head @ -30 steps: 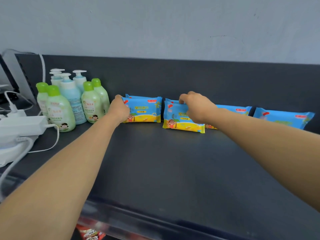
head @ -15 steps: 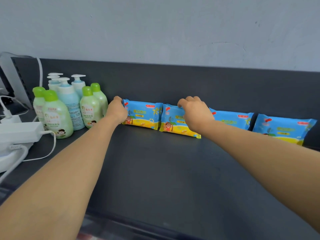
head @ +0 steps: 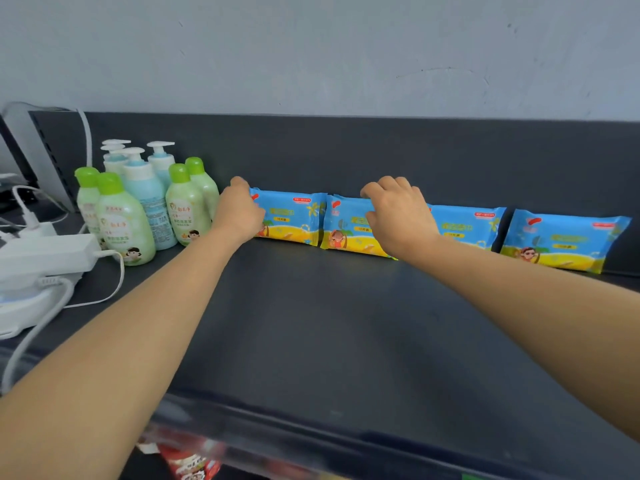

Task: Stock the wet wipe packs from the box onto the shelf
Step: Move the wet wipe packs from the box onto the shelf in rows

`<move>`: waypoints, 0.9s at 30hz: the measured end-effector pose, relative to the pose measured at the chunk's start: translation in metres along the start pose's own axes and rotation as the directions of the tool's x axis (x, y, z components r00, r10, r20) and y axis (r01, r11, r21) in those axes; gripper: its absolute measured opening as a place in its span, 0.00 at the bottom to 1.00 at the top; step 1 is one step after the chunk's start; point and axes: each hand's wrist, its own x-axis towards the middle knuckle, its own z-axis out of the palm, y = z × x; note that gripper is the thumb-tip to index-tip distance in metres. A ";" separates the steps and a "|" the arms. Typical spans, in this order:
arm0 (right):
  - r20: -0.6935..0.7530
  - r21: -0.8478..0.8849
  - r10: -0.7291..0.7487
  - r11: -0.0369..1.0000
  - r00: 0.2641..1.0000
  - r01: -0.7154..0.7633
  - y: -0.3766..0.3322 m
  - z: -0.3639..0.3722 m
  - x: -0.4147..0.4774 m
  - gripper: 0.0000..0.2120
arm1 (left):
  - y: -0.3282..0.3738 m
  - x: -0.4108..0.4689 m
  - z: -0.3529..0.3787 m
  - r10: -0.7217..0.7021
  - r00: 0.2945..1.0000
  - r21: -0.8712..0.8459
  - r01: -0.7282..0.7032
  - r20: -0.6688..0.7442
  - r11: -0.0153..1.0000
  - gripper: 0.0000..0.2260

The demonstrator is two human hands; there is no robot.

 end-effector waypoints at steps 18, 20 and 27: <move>-0.027 0.217 -0.003 0.976 1.000 0.009 0.066 -0.103 -0.182 0.12 | 0.150 -0.233 -0.010 0.494 0.819 -0.134 -0.477 0.291 0.869 0.08; -0.037 0.238 0.014 0.971 0.999 -0.005 0.084 -0.120 -0.215 0.12 | 0.171 -0.269 -0.007 0.513 0.797 -0.116 -0.505 0.318 0.855 0.08; -0.073 0.305 0.036 0.952 0.997 -0.012 0.159 -0.172 -0.385 0.11 | 0.233 -0.441 0.029 0.551 0.685 -0.120 -0.570 0.477 0.813 0.10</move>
